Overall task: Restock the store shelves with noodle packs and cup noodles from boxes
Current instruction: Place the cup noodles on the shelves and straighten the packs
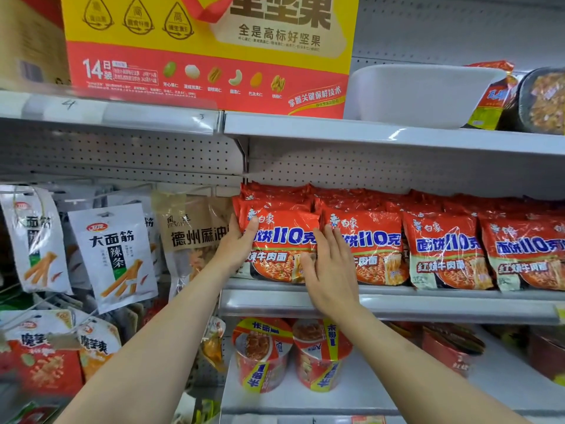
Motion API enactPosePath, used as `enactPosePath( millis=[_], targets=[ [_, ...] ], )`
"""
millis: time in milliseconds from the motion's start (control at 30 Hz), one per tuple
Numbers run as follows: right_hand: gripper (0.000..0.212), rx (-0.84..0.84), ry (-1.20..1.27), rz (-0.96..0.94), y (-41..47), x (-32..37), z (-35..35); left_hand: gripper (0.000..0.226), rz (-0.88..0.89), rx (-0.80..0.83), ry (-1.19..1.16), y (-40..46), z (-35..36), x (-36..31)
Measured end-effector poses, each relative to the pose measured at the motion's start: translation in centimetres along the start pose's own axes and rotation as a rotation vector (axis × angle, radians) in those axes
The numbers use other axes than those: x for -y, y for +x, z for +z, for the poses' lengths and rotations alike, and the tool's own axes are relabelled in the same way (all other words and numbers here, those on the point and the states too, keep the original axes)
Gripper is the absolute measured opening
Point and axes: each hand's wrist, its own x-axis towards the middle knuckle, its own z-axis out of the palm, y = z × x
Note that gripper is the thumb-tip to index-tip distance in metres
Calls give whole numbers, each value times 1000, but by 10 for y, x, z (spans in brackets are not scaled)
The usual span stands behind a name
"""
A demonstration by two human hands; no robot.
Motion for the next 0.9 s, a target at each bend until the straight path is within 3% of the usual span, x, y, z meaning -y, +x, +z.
enactPosePath(
  millis=[533,700,833,900],
  targets=[
    [69,-2,-86,-35,1,-6,10,77,-2,45,-27,4,8,-2],
    [62,-79,27,-31,-3,-7,5,76,-36,-42,56,-1,13,-11],
    [59,-131,48,-7,-13,-5,0,88,-12,-214,70,-11,19,-13],
    [57,-141,19,-30,-13,-6,1,79,34,-290,81,-24,28,-18]
  ],
)
